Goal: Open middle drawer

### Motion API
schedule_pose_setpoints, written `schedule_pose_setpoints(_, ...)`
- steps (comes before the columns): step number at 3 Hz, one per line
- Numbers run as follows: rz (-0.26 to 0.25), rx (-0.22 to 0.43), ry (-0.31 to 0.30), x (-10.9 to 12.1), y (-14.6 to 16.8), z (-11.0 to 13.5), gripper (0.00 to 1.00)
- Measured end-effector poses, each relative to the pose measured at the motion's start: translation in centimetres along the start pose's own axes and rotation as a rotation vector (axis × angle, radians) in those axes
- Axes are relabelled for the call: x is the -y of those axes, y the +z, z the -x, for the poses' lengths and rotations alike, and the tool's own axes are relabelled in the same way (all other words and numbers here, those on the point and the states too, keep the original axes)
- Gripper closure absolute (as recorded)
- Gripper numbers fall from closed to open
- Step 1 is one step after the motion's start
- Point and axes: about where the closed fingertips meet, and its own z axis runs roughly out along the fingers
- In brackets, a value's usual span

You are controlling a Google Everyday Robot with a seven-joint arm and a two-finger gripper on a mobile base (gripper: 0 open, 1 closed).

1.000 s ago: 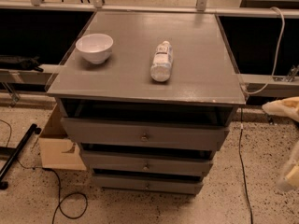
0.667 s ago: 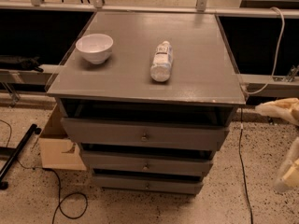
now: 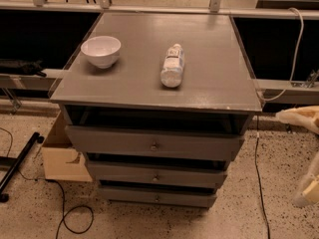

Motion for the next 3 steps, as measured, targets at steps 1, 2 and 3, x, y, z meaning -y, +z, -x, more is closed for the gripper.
schedule_pose_setpoints(1, -0.015, 0.048, 0.026, -2.0, 1.2, -2.0, 0.0)
schedule_pose_setpoints(2, 0.013, 0.088, 0.076, -4.9, 3.8, -4.9, 0.0)
schedule_pose_setpoints(3, 0.107, 0.055, 0.108, -6.7, 9.2, -7.2, 0.0)
